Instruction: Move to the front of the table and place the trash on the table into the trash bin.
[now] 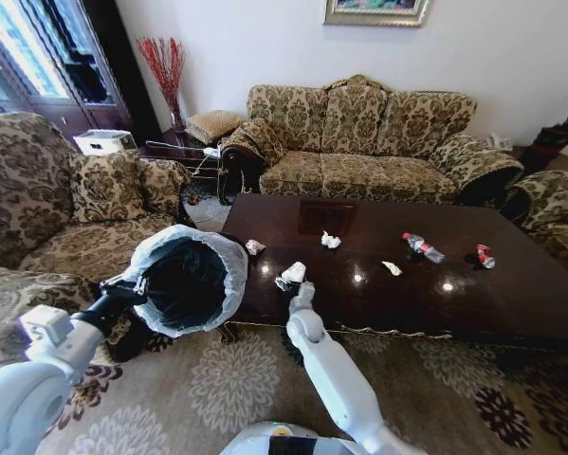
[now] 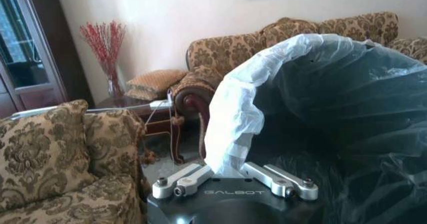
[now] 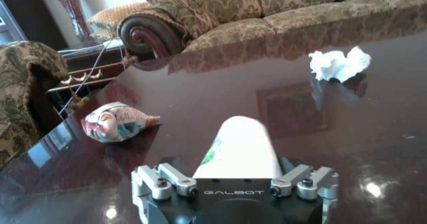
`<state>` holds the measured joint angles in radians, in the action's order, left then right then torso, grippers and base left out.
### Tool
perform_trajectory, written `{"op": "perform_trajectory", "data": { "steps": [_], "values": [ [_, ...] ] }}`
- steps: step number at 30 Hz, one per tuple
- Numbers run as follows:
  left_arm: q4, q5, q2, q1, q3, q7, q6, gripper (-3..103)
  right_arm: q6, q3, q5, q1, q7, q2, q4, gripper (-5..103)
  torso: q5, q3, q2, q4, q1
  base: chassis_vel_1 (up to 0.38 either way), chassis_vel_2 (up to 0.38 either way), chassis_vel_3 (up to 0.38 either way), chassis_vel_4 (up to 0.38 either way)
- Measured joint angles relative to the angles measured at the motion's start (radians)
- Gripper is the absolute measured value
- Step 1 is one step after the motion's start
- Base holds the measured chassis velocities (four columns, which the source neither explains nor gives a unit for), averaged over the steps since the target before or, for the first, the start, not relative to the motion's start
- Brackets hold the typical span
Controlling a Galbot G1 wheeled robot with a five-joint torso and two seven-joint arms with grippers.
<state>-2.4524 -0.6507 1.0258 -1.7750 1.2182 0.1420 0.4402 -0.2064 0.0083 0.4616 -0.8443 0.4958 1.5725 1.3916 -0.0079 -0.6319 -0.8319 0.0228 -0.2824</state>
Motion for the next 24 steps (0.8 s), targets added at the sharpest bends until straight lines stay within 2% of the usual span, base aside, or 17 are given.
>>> {"op": "perform_trajectory", "data": {
  "steps": [3,4,7,9,11,12,17,21,24],
  "values": [
    [0.008,-0.002,-0.006,0.009,-0.006,0.0,-0.001,0,-0.012,-0.002,0.032,0.005,0.0,0.0,-0.005,80,0.0,0.0,0.0,-0.0002,0.0,0.0,0.0,0.0,0.0],
    [0.008,-0.002,-0.006,0.009,-0.006,0.0,-0.001,0,-0.012,-0.002,0.032,0.005,0.0,0.0,-0.005,80,0.0,0.0,0.0,-0.0002,0.0,0.0,0.0,0.0,0.0],
    [0.009,-0.003,-0.006,0.012,-0.011,-0.001,-0.002,0,-0.013,-0.004,0.038,-0.006,-0.003,-0.005,0.007,65,0.0001,0.0,0.0,-0.0003,0.0,0.0,0.0,0.0,0.0],
    [0.009,-0.003,-0.006,0.012,-0.012,-0.001,-0.002,0,-0.013,-0.004,0.039,-0.01,-0.005,-0.007,0.01,65,0.0,0.0,0.0,-0.0003,0.0,0.0,0.0,0.0,0.0],
    [0.008,-0.003,-0.005,0.011,-0.012,-0.002,-0.002,0,-0.013,-0.003,0.044,-0.02,-0.008,-0.012,0.021,54,0.0,0.0,0.0,-0.0002,0.0,0.0,0.0,0.0,0.0],
    [0.008,-0.003,-0.005,0.011,-0.012,-0.002,-0.002,0,-0.013,-0.003,0.044,-0.02,-0.008,-0.012,0.021,54,0.0,0.0,0.0,-0.0002,0.0,0.0,0.0,0.0,0.0],
    [0.003,-0.01,-0.011,0.002,-0.003,-0.003,-0.003,0,-0.013,0.005,0.056,-0.044,-0.019,-0.031,0.047,35,0.0004,0.0,0.0,0.0003,0.0,0.0,0.0,0.0,0.0],
    [0.003,-0.014,-0.014,0.0,-0.001,-0.006,-0.002,0,-0.013,0.011,0.063,-0.052,-0.022,-0.037,0.053,32,0.0004,0.0,0.0,0.0004,0.0,0.0,0.0,0.0,0.0],
    [0.001,-0.026,-0.033,-0.011,0.007,-0.022,0.007,0,0.006,0.03,0.102,-0.07,-0.04,-0.046,0.071,21,0.0,0.0,0.0,0.0,0.0,0.0,0.0,0.0,0.0]
  ]
}}
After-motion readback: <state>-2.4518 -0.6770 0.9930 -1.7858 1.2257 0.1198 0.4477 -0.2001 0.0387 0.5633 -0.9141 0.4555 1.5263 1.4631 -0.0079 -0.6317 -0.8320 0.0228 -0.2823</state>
